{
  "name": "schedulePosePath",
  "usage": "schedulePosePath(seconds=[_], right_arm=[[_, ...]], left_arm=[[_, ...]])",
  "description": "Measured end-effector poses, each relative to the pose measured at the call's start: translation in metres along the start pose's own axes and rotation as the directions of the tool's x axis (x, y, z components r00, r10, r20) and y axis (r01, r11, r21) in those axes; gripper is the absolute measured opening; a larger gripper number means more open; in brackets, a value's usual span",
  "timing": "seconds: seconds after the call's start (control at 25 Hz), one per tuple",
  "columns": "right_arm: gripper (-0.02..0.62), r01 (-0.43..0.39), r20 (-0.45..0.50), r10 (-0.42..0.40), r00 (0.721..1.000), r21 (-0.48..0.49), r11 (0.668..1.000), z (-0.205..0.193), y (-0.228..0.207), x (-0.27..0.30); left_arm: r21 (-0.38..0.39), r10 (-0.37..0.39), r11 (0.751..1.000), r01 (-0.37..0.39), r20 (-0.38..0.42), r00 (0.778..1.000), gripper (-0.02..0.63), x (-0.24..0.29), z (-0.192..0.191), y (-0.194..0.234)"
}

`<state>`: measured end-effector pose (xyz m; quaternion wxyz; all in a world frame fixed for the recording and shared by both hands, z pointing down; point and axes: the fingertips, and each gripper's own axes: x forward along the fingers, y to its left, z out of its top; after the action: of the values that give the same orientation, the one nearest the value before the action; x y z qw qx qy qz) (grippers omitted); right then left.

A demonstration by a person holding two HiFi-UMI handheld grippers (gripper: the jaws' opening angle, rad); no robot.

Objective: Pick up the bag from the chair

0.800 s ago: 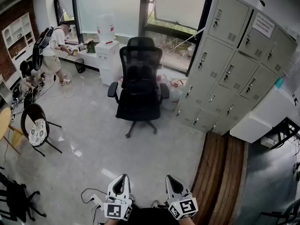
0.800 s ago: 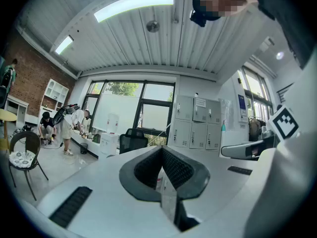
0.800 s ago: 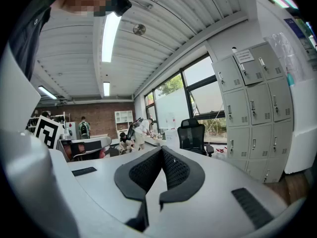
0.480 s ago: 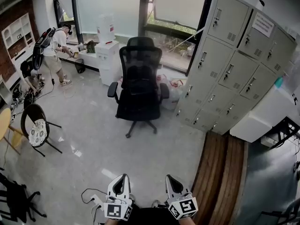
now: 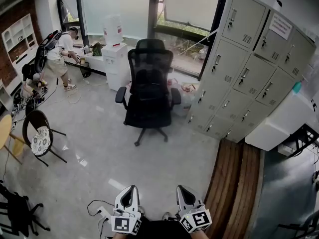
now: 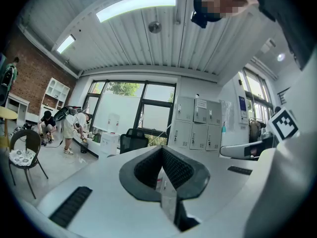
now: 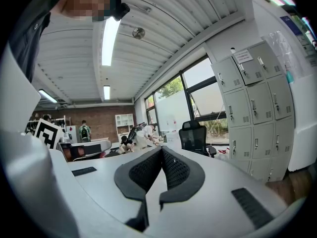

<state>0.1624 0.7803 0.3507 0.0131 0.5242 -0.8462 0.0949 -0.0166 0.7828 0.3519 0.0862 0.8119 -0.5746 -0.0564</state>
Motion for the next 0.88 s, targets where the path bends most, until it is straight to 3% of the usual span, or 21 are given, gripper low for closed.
schedulePosePath(seconds=[0.64, 0.88], right_arm=[[0.000, -0.003, 0.011, 0.003, 1.000, 0.012, 1.000, -0.018, 0.052, 0.058], [0.000, 0.013, -0.021, -0.013, 1.000, 0.004, 1.000, -0.024, 0.045, 0.099]], left_arm=[[-0.013, -0.020, 1.000, 0.020, -0.029, 0.999, -0.002, -0.004, -0.004, 0.077], [-0.017, -0.030, 0.999, 0.029, -0.057, 0.998, -0.002, 0.026, -0.012, 0.103]])
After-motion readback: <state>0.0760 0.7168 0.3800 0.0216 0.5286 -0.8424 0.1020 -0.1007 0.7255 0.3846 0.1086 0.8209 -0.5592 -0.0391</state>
